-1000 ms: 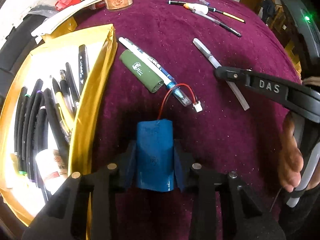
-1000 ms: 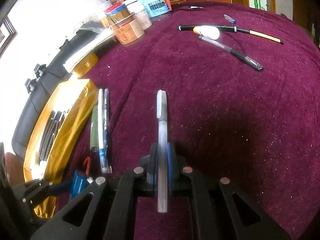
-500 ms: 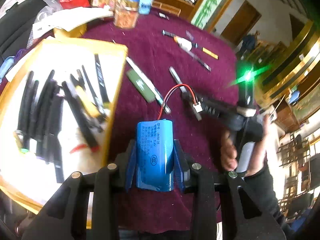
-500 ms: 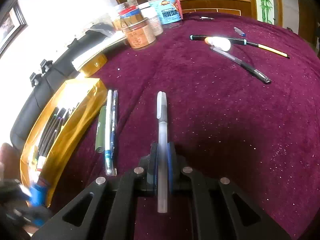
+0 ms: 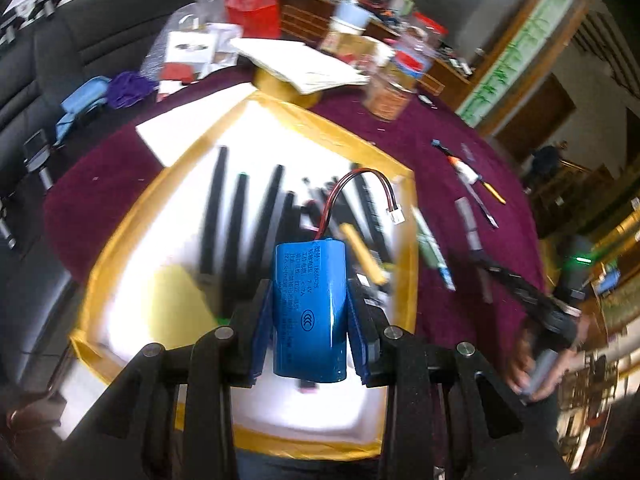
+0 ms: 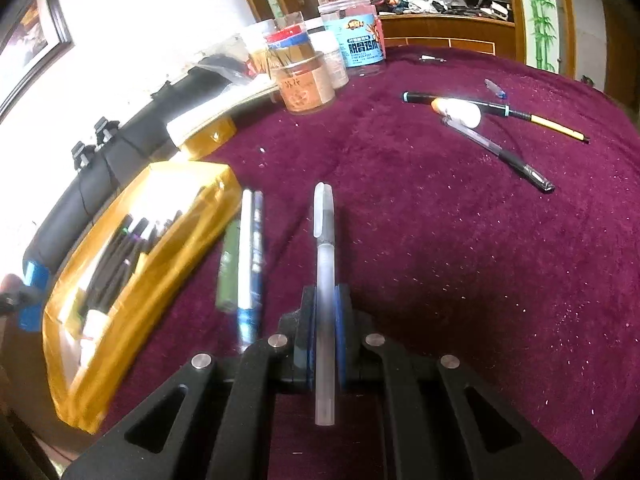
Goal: Organize rigid objects
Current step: 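Carry the blue battery pack into the tray with the left tool while the right tool holds the white marker, then open both tools to release the battery pack and white marker in the tray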
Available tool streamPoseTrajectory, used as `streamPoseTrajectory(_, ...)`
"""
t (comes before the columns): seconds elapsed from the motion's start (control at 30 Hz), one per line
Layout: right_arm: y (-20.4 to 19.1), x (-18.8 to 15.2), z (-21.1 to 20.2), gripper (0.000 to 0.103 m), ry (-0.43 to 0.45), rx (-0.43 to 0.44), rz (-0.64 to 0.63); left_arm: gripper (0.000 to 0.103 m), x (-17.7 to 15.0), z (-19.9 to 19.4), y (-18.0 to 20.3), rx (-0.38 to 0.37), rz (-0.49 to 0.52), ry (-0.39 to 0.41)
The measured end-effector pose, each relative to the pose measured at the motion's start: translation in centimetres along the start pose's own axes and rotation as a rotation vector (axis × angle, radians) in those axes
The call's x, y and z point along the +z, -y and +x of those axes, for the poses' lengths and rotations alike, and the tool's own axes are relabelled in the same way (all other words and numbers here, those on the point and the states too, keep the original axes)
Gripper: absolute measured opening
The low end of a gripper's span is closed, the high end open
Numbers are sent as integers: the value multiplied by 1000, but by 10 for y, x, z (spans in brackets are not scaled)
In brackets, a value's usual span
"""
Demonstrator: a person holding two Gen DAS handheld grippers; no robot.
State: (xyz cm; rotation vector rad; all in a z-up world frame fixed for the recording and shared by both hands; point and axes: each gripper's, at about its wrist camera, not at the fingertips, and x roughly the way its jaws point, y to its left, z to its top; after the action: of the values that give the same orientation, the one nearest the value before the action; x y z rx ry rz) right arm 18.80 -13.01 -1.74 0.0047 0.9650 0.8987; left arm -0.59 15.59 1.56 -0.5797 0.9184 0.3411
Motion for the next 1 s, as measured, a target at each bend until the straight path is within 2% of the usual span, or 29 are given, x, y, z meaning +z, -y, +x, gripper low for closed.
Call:
streamPoseTrajectory(0.07,-33,7,-7,7,17,84,-23,32,5,6,-8,16,-13,-12)
streamPoseTrajectory(0.13,-68,12,-5,7,13,101,-76,32,7,10,-10,28,-4,-16)
streamPoseTrajectory(0.17,-91,15,2,7,3,122,-111,32,8,13,-9,31,2,-18)
streamPoseTrajectory(0.3,-133,22,46,7,-51,153,-173,32,11,29,-11,47,12,-55)
streamPoseTrajectory(0.43,-137,21,85,7,-84,138,-127,32,8,38,-5,101,51,-67)
streamPoseTrajectory(0.53,-137,12,86,7,-66,107,-116,32,6,48,-2,154,86,-74)
streamPoseTrajectory(0.6,-137,7,83,7,-52,116,-122,32,4,52,-2,175,92,-74)
streamPoseTrajectory(0.73,-138,5,82,7,-52,140,-124,33,2,53,-3,191,64,-40)
streamPoseTrajectory(0.83,-136,5,80,8,-48,159,-115,43,2,58,-8,189,27,-43)
streamPoseTrajectory(1.0,-131,7,77,14,-37,193,-92,44,1,54,-11,161,-9,-48)
